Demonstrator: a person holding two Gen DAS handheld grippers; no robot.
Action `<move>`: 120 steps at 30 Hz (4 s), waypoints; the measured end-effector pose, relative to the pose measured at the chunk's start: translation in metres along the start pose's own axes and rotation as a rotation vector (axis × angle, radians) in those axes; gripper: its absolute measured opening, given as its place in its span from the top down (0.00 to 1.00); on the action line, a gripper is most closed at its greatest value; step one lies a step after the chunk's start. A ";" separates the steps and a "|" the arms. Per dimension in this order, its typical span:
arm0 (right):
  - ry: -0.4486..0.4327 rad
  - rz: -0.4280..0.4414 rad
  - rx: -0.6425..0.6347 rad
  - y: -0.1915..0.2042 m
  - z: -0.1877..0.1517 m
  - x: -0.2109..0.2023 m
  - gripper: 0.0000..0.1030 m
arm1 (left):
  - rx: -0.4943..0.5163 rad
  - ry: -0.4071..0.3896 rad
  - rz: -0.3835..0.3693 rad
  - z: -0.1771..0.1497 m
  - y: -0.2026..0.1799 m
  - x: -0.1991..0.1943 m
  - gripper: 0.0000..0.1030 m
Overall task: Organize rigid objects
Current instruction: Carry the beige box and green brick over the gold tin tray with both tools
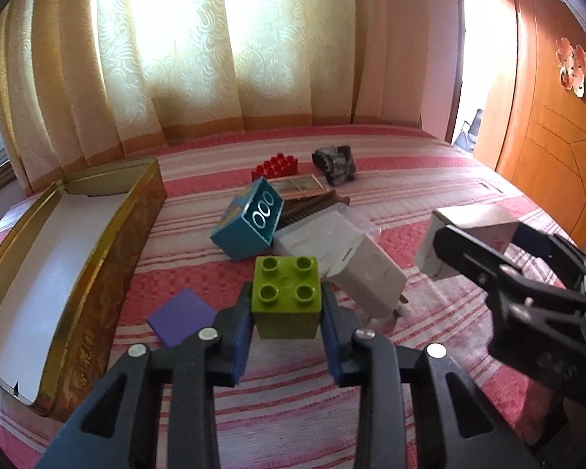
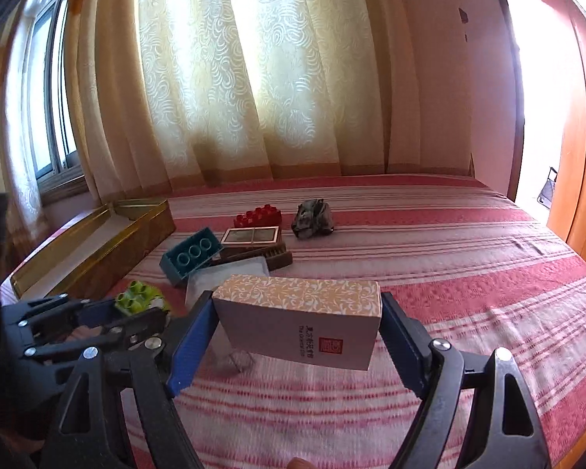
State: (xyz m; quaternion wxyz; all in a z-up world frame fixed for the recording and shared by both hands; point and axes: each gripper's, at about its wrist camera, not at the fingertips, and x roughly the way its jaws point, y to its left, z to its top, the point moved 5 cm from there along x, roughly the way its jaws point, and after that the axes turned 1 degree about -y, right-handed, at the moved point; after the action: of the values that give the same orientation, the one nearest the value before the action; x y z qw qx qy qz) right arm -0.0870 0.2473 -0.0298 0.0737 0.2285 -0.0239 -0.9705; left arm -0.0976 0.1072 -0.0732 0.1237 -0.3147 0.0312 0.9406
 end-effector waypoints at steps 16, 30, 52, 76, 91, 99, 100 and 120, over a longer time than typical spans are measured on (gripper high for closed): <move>-0.053 0.031 0.036 -0.003 -0.002 -0.004 0.20 | -0.038 -0.138 0.021 0.003 0.012 -0.026 0.70; -0.057 0.023 -0.006 0.015 -0.003 -0.004 0.20 | -0.068 -0.182 0.050 0.000 0.029 -0.036 0.70; -0.055 0.065 -0.075 0.058 -0.007 -0.002 0.20 | -0.121 -0.235 0.060 -0.005 0.055 -0.052 0.70; -0.048 0.114 -0.125 0.088 -0.010 0.001 0.20 | -0.147 -0.266 0.069 -0.008 0.070 -0.063 0.70; -0.041 0.143 -0.145 0.101 -0.011 0.003 0.20 | -0.169 -0.288 0.097 -0.011 0.082 -0.069 0.70; -0.030 0.160 -0.150 0.108 -0.012 0.004 0.20 | -0.182 -0.294 0.094 -0.012 0.089 -0.072 0.70; -0.029 0.162 -0.150 0.109 -0.012 0.004 0.20 | -0.181 -0.294 0.094 -0.012 0.089 -0.072 0.70; -0.013 0.219 -0.163 0.132 -0.013 0.006 0.20 | -0.235 -0.311 0.136 -0.017 0.121 -0.080 0.70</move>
State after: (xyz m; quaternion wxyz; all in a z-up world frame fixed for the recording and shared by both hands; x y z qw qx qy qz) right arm -0.0689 0.1159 -0.0337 0.1971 0.2116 0.0297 -0.9568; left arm -0.0561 -0.0299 -0.0410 0.0255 -0.1751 -0.0768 0.9812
